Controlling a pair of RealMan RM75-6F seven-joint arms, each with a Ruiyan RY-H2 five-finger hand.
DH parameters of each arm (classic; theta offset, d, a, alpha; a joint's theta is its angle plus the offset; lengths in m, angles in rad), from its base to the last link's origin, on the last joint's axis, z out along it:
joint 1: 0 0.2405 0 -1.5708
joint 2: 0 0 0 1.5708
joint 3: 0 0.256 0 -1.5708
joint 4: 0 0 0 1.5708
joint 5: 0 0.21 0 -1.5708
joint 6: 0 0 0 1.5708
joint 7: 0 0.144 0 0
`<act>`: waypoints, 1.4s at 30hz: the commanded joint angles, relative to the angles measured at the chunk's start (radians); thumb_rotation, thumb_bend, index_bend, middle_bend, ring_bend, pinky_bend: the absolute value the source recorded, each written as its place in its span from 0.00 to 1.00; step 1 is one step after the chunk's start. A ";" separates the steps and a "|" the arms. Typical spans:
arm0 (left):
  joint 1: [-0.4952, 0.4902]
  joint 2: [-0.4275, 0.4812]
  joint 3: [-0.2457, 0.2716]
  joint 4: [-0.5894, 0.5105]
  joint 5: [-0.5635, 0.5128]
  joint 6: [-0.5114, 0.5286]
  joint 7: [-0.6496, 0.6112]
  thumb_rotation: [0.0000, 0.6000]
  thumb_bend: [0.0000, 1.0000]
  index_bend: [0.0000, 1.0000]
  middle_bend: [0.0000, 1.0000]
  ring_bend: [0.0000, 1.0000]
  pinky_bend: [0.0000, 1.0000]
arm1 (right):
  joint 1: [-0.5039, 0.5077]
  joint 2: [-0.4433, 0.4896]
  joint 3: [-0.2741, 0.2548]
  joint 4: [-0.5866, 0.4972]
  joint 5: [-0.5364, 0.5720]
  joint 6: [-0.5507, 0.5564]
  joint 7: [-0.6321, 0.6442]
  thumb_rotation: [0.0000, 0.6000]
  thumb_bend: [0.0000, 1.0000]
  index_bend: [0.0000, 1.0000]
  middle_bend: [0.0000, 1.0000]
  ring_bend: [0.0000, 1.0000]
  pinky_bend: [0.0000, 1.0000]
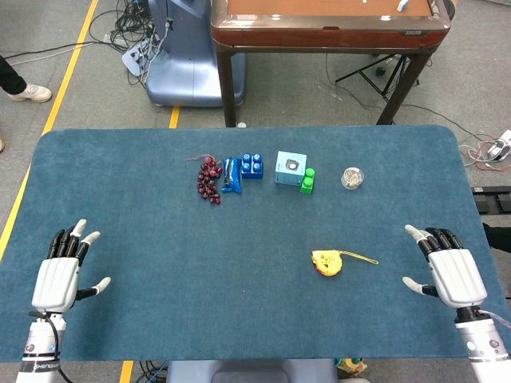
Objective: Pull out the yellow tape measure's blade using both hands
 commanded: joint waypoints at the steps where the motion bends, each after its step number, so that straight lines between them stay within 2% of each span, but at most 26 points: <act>1: -0.001 -0.002 0.001 0.003 -0.001 -0.005 -0.006 1.00 0.09 0.17 0.00 0.00 0.00 | 0.002 0.003 0.000 -0.010 0.005 -0.013 -0.011 1.00 0.08 0.18 0.29 0.19 0.18; 7: 0.002 0.000 0.005 0.002 0.006 -0.003 -0.014 1.00 0.09 0.17 0.00 0.00 0.00 | 0.025 -0.010 0.005 -0.025 0.017 -0.067 -0.040 1.00 0.08 0.20 0.30 0.19 0.18; 13: 0.012 0.008 0.008 -0.004 0.008 0.006 -0.021 1.00 0.09 0.17 0.00 0.00 0.00 | 0.095 -0.061 0.014 -0.031 0.050 -0.193 -0.111 1.00 0.08 0.26 0.34 0.21 0.18; 18: 0.025 0.022 0.012 -0.009 0.008 0.018 -0.027 1.00 0.09 0.17 0.00 0.00 0.00 | 0.168 -0.141 0.037 0.004 0.105 -0.299 -0.195 1.00 0.08 0.31 0.34 0.21 0.18; 24: 0.042 0.041 0.016 -0.013 0.004 0.029 -0.039 1.00 0.09 0.17 0.00 0.00 0.00 | 0.248 -0.239 0.070 0.062 0.209 -0.403 -0.264 1.00 0.08 0.32 0.31 0.21 0.18; 34: 0.053 0.058 0.016 -0.019 0.001 0.035 -0.045 1.00 0.09 0.17 0.00 0.00 0.00 | 0.345 -0.331 0.088 0.116 0.323 -0.477 -0.390 1.00 0.08 0.32 0.29 0.20 0.18; 42: 0.062 0.067 0.017 -0.026 0.001 0.039 -0.045 1.00 0.09 0.17 0.00 0.00 0.00 | 0.400 -0.333 0.057 0.101 0.415 -0.534 -0.471 1.00 0.07 0.32 0.27 0.18 0.18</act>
